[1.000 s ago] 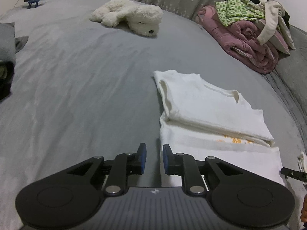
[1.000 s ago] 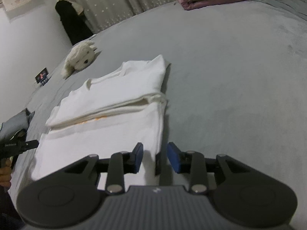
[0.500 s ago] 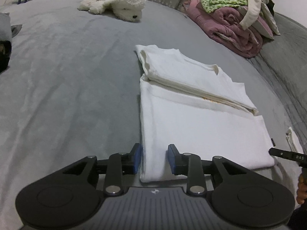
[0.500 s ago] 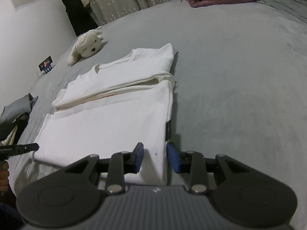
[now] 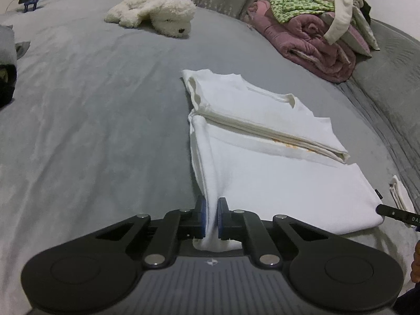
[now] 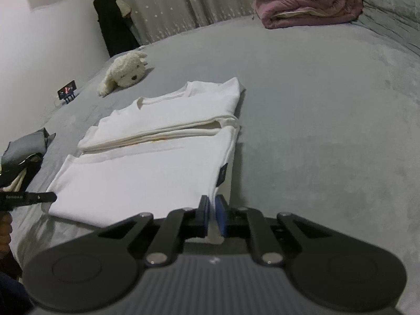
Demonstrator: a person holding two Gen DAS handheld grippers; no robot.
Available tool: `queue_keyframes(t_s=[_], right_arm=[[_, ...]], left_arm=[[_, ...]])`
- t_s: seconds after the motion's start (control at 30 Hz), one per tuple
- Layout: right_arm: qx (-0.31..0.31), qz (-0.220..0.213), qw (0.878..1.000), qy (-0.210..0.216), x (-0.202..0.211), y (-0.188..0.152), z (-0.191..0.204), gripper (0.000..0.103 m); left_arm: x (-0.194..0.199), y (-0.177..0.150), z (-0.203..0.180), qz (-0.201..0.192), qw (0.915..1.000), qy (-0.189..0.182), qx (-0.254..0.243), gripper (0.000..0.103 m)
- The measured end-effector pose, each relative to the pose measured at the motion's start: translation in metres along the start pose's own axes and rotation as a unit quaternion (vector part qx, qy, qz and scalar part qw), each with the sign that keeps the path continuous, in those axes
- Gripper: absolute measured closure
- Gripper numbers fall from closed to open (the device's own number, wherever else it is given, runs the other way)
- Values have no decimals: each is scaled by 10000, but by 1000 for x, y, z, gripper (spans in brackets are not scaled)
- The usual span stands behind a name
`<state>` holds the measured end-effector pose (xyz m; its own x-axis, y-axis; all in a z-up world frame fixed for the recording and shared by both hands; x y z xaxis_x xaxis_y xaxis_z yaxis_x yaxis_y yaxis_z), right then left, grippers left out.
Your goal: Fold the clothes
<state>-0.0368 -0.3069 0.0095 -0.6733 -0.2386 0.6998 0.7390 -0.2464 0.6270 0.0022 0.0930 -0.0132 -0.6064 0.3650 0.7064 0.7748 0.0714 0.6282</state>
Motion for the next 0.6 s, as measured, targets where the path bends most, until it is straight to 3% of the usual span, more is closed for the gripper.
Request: queue_keyframes(t_s=[0.23, 0.4, 0.53, 0.6], right_arm=[[50, 150, 9999, 19, -3, -12, -8, 95], [135, -24, 9996, 252, 16, -11, -1, 95], [168, 184, 9997, 73, 4, -17, -6, 95], [161, 192, 9997, 84, 1, -17, -4, 88]], left_arm=[[2, -4, 3, 79, 9999, 25, -118, 97], [4, -5, 4, 86, 9997, -32, -232, 97], [-1, -7, 1, 186, 9990, 53, -411, 95], [2, -6, 4, 220, 9993, 26, -307, 92]])
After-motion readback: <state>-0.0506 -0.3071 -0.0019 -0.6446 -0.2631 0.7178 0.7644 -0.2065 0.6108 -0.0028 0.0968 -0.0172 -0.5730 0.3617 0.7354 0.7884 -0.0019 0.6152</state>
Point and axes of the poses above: each gripper's, at about its wrist camera, not at the fingertips, and x roughly against the way its jaws point, z to its left, y to its top, the point moved 8 cm from there along -x, roughly the way its jaws point, and after that the axes turned 4 degrees about -x, right-handed, at the moved point
